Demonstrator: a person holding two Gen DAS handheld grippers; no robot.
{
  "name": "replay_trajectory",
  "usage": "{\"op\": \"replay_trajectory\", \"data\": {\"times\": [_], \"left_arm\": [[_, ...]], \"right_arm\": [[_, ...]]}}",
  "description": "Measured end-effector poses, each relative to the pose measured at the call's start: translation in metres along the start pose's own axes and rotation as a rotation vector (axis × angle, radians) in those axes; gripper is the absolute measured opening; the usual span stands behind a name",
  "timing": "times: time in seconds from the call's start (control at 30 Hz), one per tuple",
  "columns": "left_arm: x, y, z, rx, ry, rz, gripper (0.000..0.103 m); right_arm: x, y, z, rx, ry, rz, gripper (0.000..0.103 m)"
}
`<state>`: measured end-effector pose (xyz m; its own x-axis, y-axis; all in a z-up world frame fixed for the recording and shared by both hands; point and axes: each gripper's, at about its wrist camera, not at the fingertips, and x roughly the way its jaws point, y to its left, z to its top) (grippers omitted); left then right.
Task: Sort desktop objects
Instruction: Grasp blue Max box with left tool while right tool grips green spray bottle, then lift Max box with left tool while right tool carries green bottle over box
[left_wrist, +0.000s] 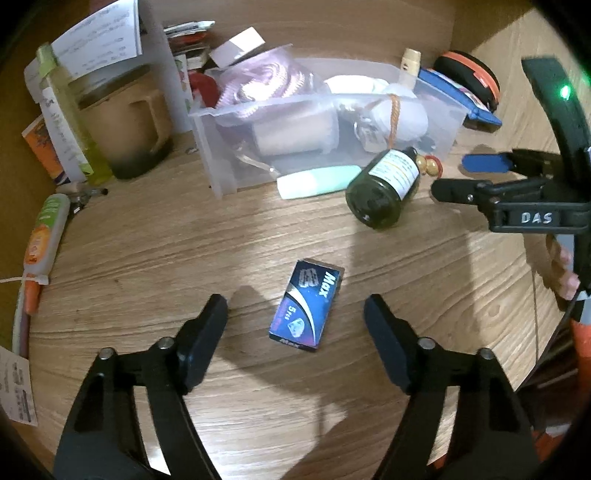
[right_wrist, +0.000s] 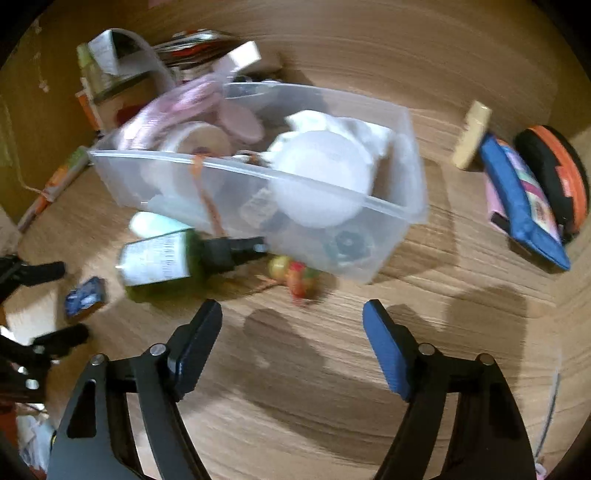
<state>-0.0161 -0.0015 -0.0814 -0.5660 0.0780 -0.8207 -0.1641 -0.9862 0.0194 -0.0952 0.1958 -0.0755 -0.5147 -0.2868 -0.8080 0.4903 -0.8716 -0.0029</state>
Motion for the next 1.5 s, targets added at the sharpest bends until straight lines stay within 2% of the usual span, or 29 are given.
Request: {"op": "replay_trajectory", "data": {"times": [0.07, 0.23, 0.3, 0.5, 0.7, 0.8, 0.83, 0.93, 1.0, 1.1, 1.17, 1.23, 1.5], "left_arm": [[-0.001, 0.0, -0.001, 0.004, -0.01, -0.002, 0.065], [-0.002, 0.002, 0.002, 0.009, -0.023, -0.013, 0.035], [-0.002, 0.003, 0.002, 0.008, -0.028, -0.018, 0.028], [-0.006, 0.0, -0.005, 0.028, -0.045, -0.019, 0.027], [-0.012, 0.011, -0.008, -0.01, -0.064, -0.012, 0.027], [-0.017, 0.019, -0.006, -0.034, -0.081, -0.017, 0.027], [-0.019, 0.021, -0.006, -0.041, -0.086, -0.019, 0.027], [-0.023, 0.025, -0.005, -0.051, -0.1, -0.02, 0.027], [-0.024, 0.024, -0.004, -0.055, -0.106, -0.022, 0.027], [-0.027, 0.026, -0.005, -0.064, -0.114, -0.028, 0.027], [-0.027, 0.027, -0.006, -0.071, -0.118, -0.03, 0.027], [-0.028, 0.029, -0.006, -0.082, -0.119, -0.033, 0.027], [-0.036, 0.037, -0.012, -0.106, -0.134, -0.024, 0.027]], "right_arm": [[-0.004, 0.008, 0.0, -0.015, -0.008, 0.024, 0.075], [-0.017, 0.033, 0.002, -0.066, -0.042, 0.07, 0.077], [-0.016, 0.043, 0.007, -0.079, -0.043, 0.09, 0.077], [0.007, 0.064, 0.017, -0.109, 0.012, 0.106, 0.077], [0.024, 0.07, 0.027, -0.07, 0.05, 0.127, 0.077], [0.026, 0.076, 0.028, -0.079, 0.048, 0.112, 0.068], [0.026, 0.076, 0.028, -0.084, 0.048, 0.105, 0.061], [0.025, 0.073, 0.027, -0.071, 0.058, 0.13, 0.053], [0.024, 0.073, 0.027, -0.069, 0.066, 0.133, 0.053], [0.021, 0.073, 0.025, -0.043, 0.091, 0.187, 0.056], [0.017, 0.075, 0.025, -0.035, 0.08, 0.19, 0.066], [0.014, 0.077, 0.027, -0.034, 0.057, 0.178, 0.068], [0.022, 0.092, 0.033, -0.039, 0.041, 0.157, 0.067]]}}
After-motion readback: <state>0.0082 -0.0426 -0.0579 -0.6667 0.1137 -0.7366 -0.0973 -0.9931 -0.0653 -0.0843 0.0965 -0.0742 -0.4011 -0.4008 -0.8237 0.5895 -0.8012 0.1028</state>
